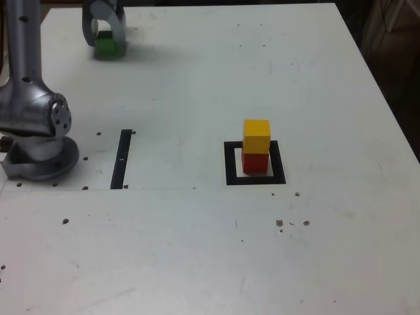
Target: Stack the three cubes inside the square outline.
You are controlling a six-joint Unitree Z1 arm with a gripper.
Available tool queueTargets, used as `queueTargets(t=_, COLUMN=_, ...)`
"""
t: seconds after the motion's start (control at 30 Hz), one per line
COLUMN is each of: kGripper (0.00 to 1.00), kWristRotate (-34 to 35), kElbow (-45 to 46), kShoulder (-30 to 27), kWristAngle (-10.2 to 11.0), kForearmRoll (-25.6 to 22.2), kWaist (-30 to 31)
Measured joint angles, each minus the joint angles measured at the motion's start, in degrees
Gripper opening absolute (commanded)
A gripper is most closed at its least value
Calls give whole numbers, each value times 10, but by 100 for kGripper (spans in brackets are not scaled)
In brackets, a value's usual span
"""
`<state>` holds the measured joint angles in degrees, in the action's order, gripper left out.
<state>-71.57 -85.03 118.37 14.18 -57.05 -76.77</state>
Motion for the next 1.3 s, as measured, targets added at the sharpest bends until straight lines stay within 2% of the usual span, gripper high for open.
queueTargets(t=0.33, kGripper=38, kWristRotate=8, kElbow=0, kShoulder=-3, kWristAngle=-7, kForearmRoll=1, kWaist=8)
queueTargets(t=0.6, kGripper=38, kWristRotate=32, kElbow=6, kShoulder=-21, kWristAngle=-13, kForearmRoll=-7, kWaist=46)
queueTargets(t=0.87, kGripper=38, kWristRotate=60, kElbow=17, kShoulder=-55, kWristAngle=-20, kForearmRoll=-17, kWaist=96)
queueTargets(t=1.3, kGripper=38, kWristRotate=131, kElbow=61, kShoulder=-118, kWristAngle=-27, kForearmRoll=-50, kWaist=227)
